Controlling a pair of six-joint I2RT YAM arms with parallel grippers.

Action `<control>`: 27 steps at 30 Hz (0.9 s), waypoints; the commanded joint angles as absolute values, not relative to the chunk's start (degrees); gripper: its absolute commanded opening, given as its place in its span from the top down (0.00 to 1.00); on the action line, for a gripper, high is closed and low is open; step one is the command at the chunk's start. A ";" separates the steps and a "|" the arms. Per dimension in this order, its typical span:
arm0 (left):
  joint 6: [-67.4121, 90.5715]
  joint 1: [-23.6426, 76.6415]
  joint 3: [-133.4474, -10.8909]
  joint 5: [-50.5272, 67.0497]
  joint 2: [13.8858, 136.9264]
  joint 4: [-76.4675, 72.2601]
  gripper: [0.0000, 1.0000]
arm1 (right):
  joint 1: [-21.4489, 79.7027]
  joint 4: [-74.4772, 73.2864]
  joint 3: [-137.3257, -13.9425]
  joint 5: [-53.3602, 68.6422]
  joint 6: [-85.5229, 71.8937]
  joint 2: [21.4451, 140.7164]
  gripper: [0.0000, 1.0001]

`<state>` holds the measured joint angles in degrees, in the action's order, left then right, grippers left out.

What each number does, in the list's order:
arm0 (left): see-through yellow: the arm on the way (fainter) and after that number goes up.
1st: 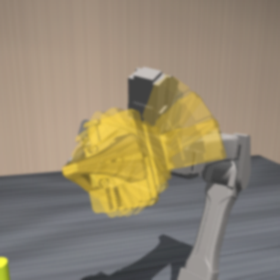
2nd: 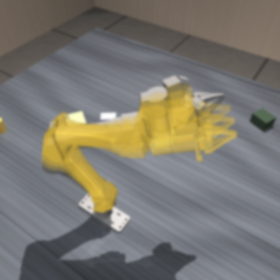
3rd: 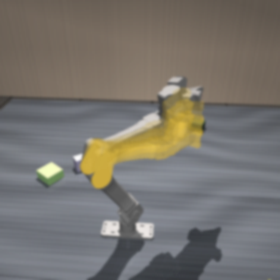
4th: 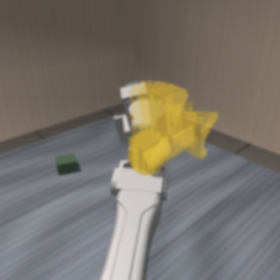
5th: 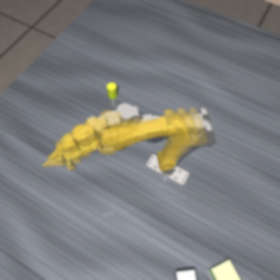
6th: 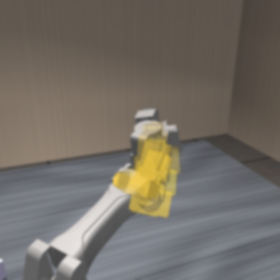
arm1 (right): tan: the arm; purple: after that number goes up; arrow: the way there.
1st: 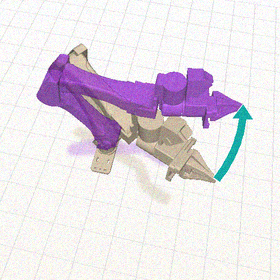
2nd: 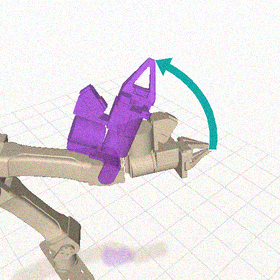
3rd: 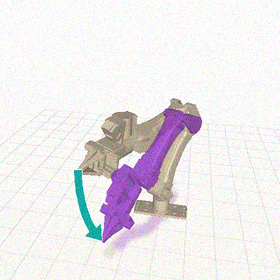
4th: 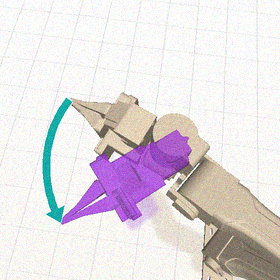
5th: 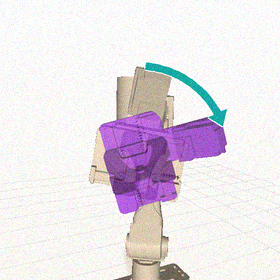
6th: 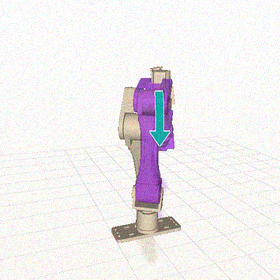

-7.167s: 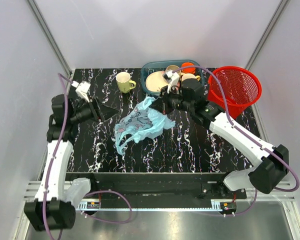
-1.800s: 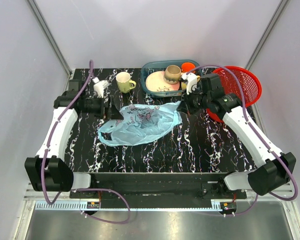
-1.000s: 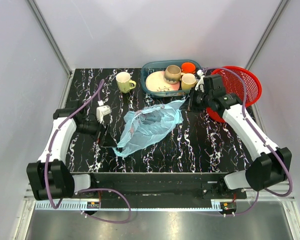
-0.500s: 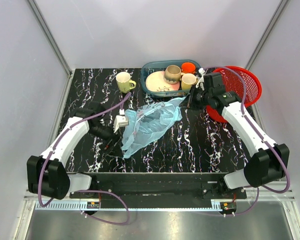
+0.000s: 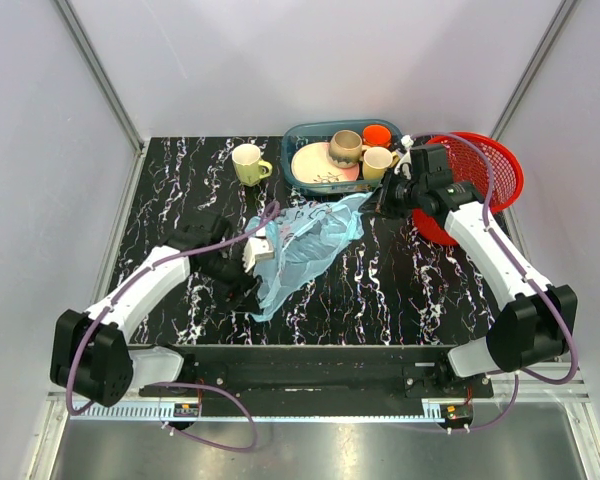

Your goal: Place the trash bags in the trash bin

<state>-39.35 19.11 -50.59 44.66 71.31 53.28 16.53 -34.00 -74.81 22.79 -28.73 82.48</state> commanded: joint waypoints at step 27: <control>6.00 7.30 -79.32 59.86 67.85 25.52 1.00 | 16.00 -29.72 -92.60 19.61 -10.58 79.63 1.00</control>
<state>-21.06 14.96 -54.65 49.69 69.52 42.89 16.43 -34.41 -76.90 23.11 -22.46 81.45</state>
